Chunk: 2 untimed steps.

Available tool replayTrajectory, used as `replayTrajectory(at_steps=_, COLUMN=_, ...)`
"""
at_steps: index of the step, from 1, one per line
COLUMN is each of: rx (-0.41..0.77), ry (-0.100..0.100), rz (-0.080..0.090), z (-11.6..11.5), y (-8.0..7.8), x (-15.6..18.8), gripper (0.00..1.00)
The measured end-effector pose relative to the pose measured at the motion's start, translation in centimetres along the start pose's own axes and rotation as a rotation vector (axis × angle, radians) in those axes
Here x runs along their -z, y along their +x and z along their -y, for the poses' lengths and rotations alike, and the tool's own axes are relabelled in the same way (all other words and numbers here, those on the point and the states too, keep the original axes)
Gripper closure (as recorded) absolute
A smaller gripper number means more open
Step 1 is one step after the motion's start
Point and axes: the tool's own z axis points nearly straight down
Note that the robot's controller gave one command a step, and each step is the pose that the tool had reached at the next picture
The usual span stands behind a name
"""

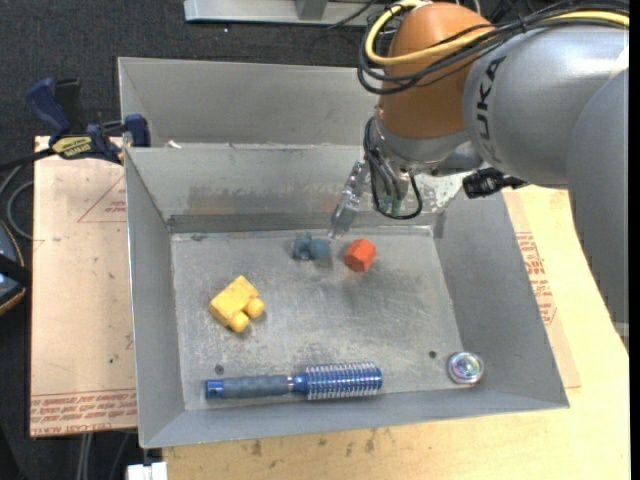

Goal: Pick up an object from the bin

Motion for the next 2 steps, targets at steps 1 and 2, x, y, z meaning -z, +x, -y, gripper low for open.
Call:
replayTrajectory(at_steps=1, rx=-0.001, ry=0.004, rz=-0.007, z=0.1, y=0.1, x=-0.5, gripper=0.0)
replayTrajectory(at_steps=2, rx=0.255, ry=0.007, rz=-0.012, z=9.4, y=1.6, x=-5.0, gripper=0.0)
